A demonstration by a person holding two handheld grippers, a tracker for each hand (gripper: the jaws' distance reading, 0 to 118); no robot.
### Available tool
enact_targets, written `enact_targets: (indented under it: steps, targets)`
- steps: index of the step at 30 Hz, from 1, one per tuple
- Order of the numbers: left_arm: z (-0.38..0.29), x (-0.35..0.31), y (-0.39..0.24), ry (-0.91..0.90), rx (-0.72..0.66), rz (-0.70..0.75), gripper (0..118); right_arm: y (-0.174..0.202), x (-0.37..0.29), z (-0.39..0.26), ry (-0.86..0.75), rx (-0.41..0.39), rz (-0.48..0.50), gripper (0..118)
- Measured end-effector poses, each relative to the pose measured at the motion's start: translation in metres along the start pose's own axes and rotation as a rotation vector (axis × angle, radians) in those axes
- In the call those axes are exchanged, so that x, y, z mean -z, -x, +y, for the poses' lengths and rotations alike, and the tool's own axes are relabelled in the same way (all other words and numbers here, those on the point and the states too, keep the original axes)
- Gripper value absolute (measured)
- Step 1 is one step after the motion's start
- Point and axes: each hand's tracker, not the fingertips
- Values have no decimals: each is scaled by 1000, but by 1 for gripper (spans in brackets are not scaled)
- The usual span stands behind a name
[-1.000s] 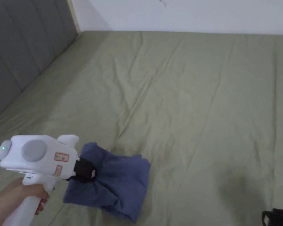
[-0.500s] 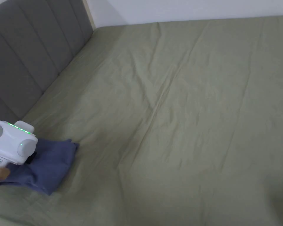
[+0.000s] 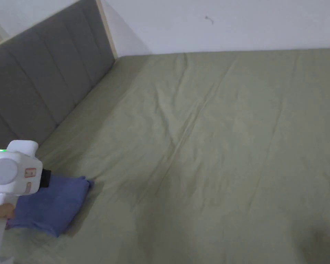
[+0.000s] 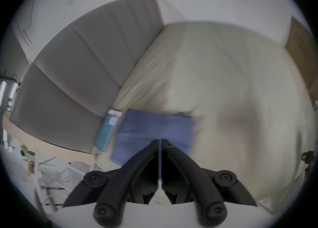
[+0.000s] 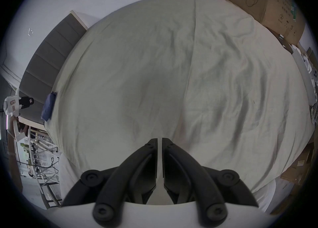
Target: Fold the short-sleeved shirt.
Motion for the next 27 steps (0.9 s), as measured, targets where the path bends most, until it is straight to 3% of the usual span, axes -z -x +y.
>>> enact_targets:
  steps: [4, 9, 16, 21, 27]
  targets:
    - [-22, -37, -60, -118, 89, -102, 0, -1, -23, -3, -54, 6, 33, 6]
    - [-50, -104, -138, -265, 58, -222, 0, -7, -61, -6, -169, -4, 55, 6]
    - [-79, -194, -218, -498, 43, -292, 0, 7, -139, -18, -426, -94, 26, 6]
    - [-84, -245, -242, -638, 11, -264, 0, 11, -183, -25, -638, -147, -34, 6]
    - [-104, -289, -255, -785, -1, -189, 0, 33, -233, -42, -966, -206, -196, 6]
